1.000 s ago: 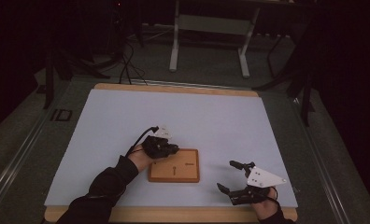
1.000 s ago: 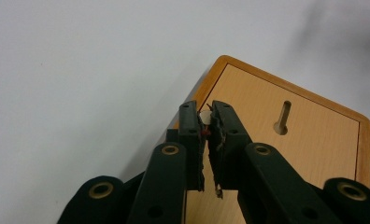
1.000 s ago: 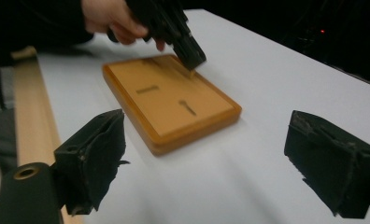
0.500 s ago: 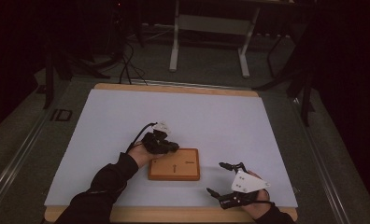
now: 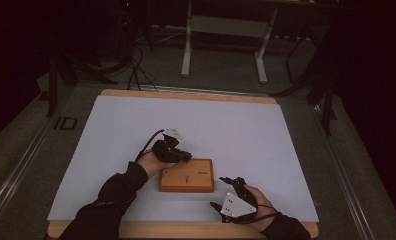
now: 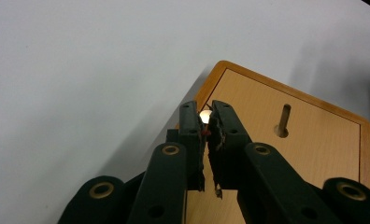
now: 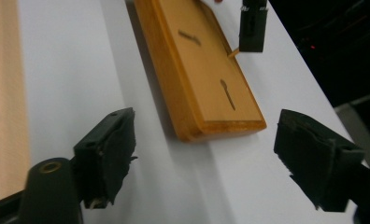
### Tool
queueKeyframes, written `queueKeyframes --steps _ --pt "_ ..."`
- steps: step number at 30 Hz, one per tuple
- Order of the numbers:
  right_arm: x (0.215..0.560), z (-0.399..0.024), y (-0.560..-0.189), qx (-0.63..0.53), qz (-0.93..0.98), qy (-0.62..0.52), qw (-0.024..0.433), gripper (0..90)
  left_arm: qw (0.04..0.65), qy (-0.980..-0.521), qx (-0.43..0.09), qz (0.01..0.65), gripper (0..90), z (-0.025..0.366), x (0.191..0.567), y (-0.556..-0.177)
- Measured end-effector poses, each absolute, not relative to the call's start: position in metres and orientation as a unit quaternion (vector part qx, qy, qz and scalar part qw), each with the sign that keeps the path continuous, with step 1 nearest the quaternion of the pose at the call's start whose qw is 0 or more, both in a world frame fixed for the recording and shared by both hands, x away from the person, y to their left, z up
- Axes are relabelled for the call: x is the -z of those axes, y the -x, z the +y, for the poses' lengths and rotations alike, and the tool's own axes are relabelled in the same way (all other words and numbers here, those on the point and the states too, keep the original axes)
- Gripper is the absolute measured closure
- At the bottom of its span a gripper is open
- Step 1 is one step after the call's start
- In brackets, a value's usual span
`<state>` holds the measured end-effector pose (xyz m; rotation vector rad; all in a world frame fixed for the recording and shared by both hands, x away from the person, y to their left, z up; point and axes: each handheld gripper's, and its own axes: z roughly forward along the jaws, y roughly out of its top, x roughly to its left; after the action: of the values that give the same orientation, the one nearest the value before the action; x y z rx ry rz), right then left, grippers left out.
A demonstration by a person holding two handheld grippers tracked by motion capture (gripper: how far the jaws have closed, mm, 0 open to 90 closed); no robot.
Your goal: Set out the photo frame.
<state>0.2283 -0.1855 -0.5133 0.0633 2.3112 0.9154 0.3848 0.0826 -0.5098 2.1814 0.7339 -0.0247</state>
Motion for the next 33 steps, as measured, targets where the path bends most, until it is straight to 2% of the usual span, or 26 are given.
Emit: queueKeyframes --steps 1,2,6,8,11,12,15,24,33 --pt "0.515 -0.184 -0.228 -0.339 0.881 -0.018 0.329 23.6 0.409 -0.863 0.015 0.295 84.3 0.083 0.510 -0.386" --pt "0.522 -0.178 -0.227 -0.308 0.884 0.002 0.351 31.7 0.411 -0.862 0.020 0.297 84.2 0.083 0.510 -0.387" --pt "0.528 -0.173 -0.225 -0.278 0.880 0.034 0.382 40.6 0.410 -0.862 0.020 0.296 84.2 0.083 0.510 -0.387" --pt "0.533 -0.169 -0.225 -0.257 0.877 0.055 0.401 48.9 0.410 -0.863 0.020 0.295 84.3 0.083 0.510 -0.387" --pt "0.536 -0.167 -0.226 -0.247 0.872 0.065 0.417 51.5 0.410 -0.863 0.021 0.296 84.2 0.083 0.510 -0.388" --pt "0.540 -0.166 -0.225 -0.243 0.859 0.080 0.443 53.6 0.409 -0.864 0.022 0.295 84.2 0.083 0.510 -0.388" --pt "0.544 -0.164 -0.225 -0.231 0.850 0.098 0.462 54.6 0.409 -0.863 0.024 0.295 84.2 0.083 0.510 -0.389" --pt "0.552 -0.161 -0.228 -0.222 0.840 0.134 0.477 62.8 0.409 -0.863 0.027 0.296 84.2 0.083 0.510 -0.389" --pt "0.552 -0.160 -0.227 -0.219 0.835 0.158 0.479 66.0 0.409 -0.865 0.025 0.290 84.0 0.084 0.510 -0.389"
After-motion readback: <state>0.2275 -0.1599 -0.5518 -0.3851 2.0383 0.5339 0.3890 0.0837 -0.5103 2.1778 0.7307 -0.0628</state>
